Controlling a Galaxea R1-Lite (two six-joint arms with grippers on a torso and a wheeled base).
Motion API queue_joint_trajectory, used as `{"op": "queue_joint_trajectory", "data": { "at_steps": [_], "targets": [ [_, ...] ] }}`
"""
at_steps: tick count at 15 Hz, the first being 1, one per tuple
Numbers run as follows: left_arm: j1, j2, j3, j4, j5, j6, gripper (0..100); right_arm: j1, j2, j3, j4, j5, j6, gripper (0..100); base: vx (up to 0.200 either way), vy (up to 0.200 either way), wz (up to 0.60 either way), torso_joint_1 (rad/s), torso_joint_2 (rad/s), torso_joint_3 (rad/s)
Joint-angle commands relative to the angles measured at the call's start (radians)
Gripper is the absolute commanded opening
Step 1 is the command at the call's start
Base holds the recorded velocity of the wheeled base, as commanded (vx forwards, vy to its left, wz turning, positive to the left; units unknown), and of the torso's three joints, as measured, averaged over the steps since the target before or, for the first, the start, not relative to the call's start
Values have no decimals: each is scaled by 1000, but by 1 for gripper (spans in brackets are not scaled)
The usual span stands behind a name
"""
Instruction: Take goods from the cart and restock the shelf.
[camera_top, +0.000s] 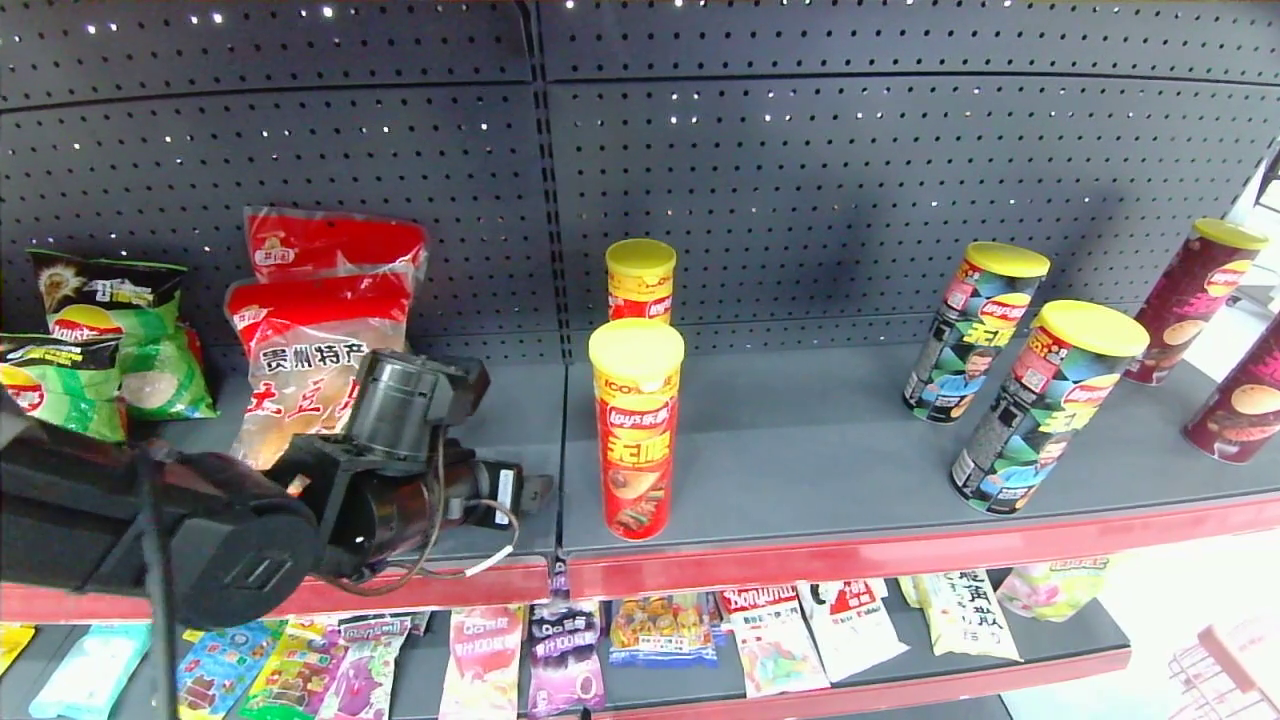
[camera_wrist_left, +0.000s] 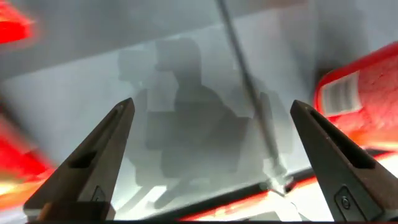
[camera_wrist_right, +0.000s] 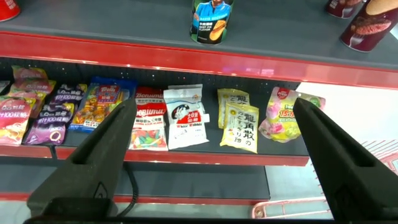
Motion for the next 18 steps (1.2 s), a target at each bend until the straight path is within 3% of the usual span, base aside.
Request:
{"op": "queue_joint_trajectory", "data": {
  "at_steps": [1,2,3,4,5,6,10,16,18],
  "targets": [
    [69,-286,176,43,-24,109,100,10,30,-1,0,2,-2,100,0,0,0,0,0,0],
    [85,-384,213,98,-50,152,100,14,47,-4,0,2,-2,100,0,0,0,0,0,0],
    [103,-521,227,229,-78,190,100,22,84,-10,-3,1,-2,100,0,0,0,0,0,0],
    [111,-626,210,376,-95,206,100,25,119,-21,-6,-2,-2,100,0,0,0,0,0,0],
    [115,-794,141,686,-126,201,100,17,209,-73,-1,-10,-2,100,0,0,0,0,0,0],
    [115,-876,146,766,-155,193,100,5,280,-103,-3,-25,0,100,0,0,0,0,0,0],
    [127,-1056,236,753,-138,175,100,-1,366,-138,-4,-39,-2,100,0,0,0,0,0,0],
    [132,-1160,273,752,-136,175,100,-1,358,-133,-3,-48,-6,100,0,0,0,0,0,0],
    [132,-1185,291,756,-133,175,100,-1,358,-133,-3,-48,-6,100,0,-200,0,0,-2,2]
  ]
}}
